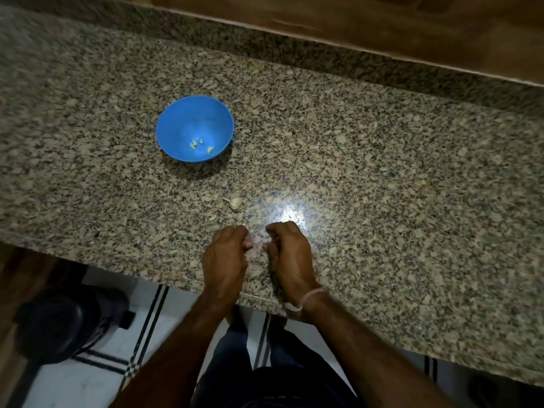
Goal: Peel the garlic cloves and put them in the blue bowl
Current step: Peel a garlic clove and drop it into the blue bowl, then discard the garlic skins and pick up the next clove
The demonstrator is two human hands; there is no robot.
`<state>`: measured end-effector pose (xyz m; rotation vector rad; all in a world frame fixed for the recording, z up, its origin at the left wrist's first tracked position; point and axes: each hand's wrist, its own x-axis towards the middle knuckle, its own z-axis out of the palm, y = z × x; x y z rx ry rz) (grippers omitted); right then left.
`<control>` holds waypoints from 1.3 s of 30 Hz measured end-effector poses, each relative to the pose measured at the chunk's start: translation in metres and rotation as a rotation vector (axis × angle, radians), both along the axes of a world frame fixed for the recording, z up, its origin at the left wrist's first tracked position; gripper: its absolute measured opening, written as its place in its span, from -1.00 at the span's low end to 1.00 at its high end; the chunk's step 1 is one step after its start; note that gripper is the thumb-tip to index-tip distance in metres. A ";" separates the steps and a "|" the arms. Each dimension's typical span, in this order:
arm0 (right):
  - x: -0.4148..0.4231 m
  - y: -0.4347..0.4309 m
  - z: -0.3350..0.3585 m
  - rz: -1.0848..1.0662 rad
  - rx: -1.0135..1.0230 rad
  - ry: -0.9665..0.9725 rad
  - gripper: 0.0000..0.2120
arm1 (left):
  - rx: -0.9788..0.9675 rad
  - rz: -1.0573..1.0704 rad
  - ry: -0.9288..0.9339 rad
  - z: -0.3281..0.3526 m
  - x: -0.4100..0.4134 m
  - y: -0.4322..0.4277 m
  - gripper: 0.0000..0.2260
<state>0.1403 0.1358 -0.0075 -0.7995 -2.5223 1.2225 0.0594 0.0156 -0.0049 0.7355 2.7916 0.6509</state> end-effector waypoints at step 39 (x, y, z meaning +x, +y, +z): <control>-0.037 0.010 -0.009 0.291 0.194 0.010 -0.76 | 0.286 0.100 -0.090 -0.001 -0.017 -0.008 -0.67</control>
